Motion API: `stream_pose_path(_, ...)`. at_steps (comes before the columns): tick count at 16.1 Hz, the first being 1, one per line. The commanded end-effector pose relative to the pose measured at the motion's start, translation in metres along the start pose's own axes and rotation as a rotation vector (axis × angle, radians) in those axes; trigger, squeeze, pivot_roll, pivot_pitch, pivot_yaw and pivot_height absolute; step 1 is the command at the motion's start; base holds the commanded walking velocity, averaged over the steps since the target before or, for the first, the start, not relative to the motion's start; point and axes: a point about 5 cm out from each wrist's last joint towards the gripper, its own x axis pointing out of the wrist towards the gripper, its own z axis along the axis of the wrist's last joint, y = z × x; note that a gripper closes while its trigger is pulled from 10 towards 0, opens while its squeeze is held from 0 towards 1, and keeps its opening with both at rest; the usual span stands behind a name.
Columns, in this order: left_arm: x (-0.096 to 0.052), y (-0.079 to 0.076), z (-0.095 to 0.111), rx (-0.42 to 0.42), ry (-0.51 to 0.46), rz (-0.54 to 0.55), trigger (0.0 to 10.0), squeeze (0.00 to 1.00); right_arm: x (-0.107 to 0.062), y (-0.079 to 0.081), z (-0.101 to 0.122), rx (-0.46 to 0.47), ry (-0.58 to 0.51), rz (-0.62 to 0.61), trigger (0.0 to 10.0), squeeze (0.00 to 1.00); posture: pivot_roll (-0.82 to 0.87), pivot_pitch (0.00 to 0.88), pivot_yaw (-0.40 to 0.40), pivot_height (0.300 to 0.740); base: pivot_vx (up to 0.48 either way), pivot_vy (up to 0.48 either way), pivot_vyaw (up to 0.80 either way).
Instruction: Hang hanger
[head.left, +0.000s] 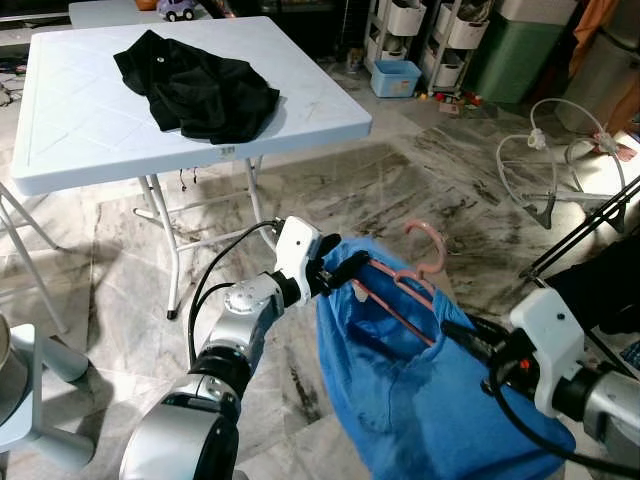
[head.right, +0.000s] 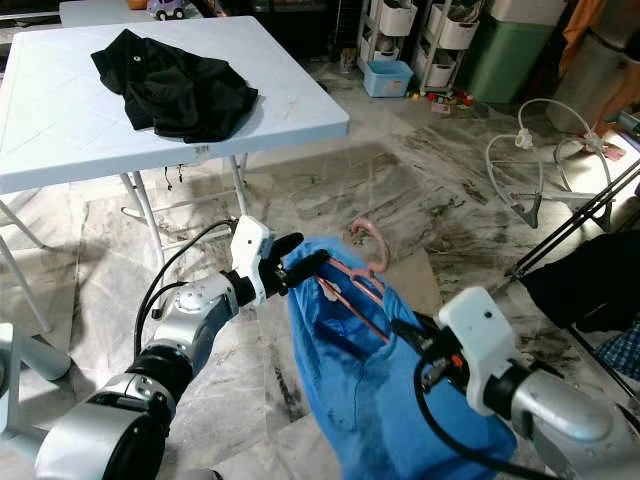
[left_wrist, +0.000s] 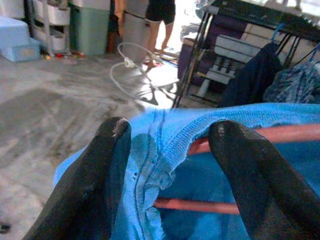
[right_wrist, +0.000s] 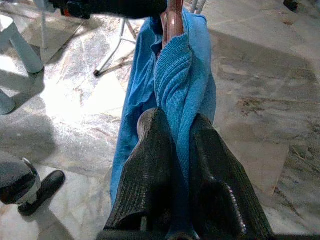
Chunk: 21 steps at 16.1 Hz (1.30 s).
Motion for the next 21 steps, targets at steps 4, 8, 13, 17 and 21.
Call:
stream_pose_path(4,0.009,-0.016,-0.001,-0.009,-0.018,-0.045,10.0,1.00,0.001,-0.012,0.016,-0.072,-0.043,-0.108,10.0,0.00,0.04,0.073,-0.095,0.740,0.000,0.000,0.00)
stream_pose_path(8,0.008,-0.018,-0.007,0.035,0.014,-0.012,10.0,1.00,0.011,-0.014,0.021,-0.056,-0.070,-0.149,10.0,0.00,0.05,0.069,-0.091,0.740,0.000,0.000,0.00)
stream_pose_path(13,0.001,-0.003,-0.013,0.095,0.075,0.117,10.0,1.00,0.009,0.000,0.034,-0.054,-0.142,-0.041,10.0,0.00,0.08,0.062,-0.090,0.740,0.000,0.000,0.00)
stream_pose_path(17,0.000,0.005,-0.012,0.131,0.087,0.211,10.0,1.00,0.005,0.001,0.041,-0.042,-0.178,-0.010,10.0,0.00,0.08,0.054,-0.098,0.740,0.000,0.000,0.00)
stream_pose_path(21,-0.001,0.015,-0.008,0.175,0.107,0.330,10.0,1.00,0.000,0.003,0.046,-0.033,-0.199,-0.001,10.0,0.00,0.05,0.051,-0.094,0.740,0.000,0.000,0.00)
